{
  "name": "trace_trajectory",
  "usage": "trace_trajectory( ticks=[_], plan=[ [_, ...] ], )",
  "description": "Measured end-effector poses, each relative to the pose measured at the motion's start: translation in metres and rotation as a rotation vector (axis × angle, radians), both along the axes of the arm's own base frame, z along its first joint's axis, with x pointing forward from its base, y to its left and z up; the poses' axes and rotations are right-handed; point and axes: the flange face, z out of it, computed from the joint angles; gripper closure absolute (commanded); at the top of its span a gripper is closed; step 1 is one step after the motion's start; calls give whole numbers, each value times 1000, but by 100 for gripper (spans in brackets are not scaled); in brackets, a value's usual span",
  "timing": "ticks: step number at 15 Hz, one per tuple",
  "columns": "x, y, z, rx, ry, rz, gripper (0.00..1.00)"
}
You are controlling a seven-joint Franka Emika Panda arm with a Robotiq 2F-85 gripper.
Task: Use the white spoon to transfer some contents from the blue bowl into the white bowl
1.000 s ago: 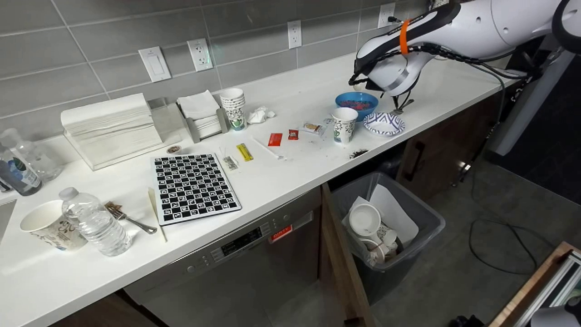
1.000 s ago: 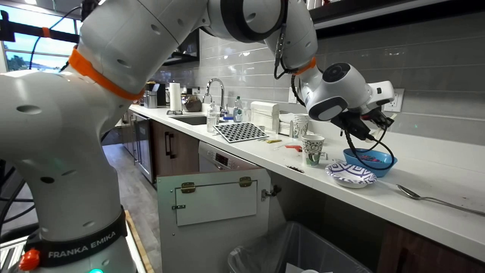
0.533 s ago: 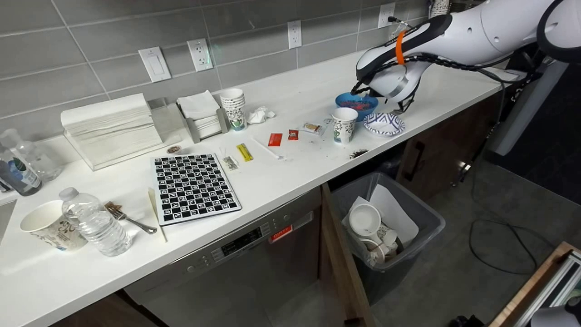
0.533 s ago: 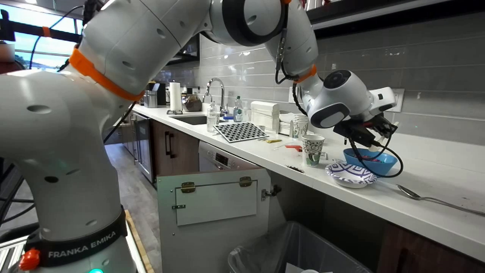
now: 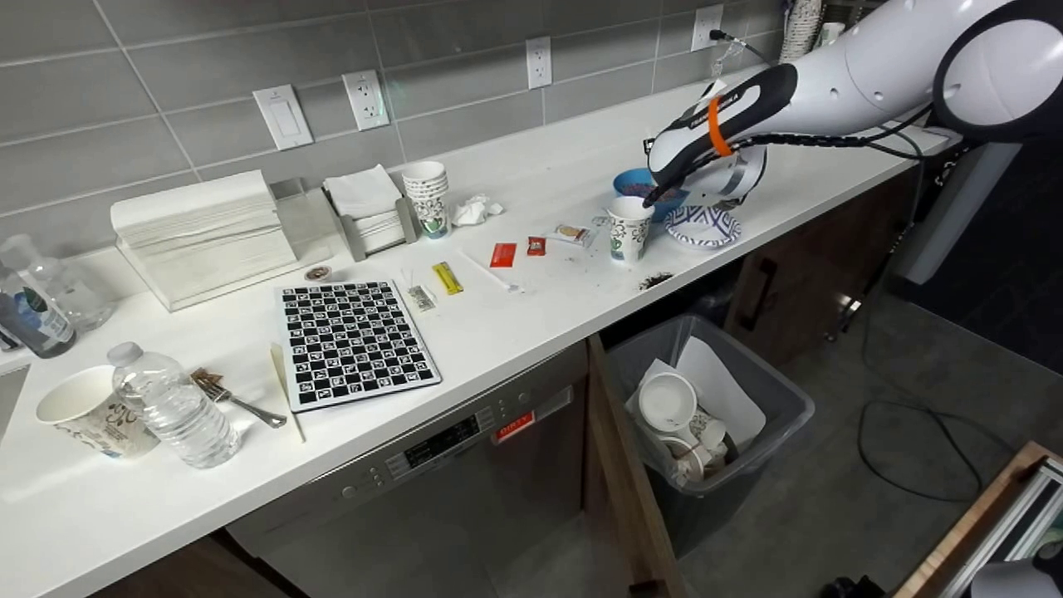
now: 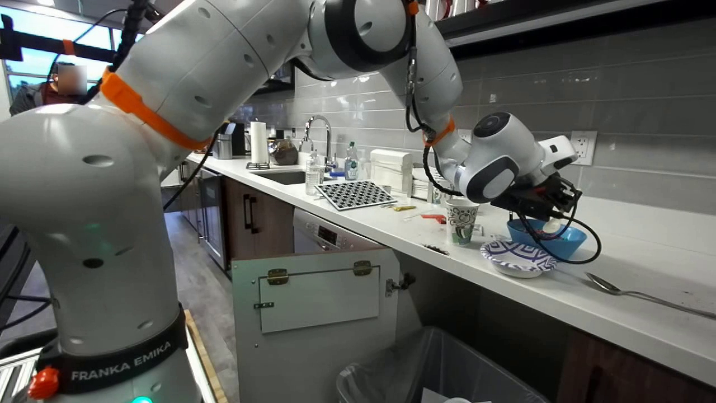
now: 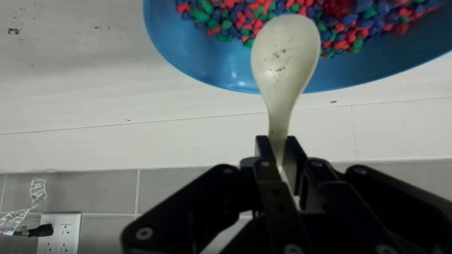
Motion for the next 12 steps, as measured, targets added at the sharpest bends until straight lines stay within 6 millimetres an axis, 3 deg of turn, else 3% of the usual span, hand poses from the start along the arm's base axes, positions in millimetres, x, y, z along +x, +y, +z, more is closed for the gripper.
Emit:
trace_trajectory(
  ticks=[12],
  plan=[
    [23, -7, -14, -33, 46, -17, 97]
  ],
)
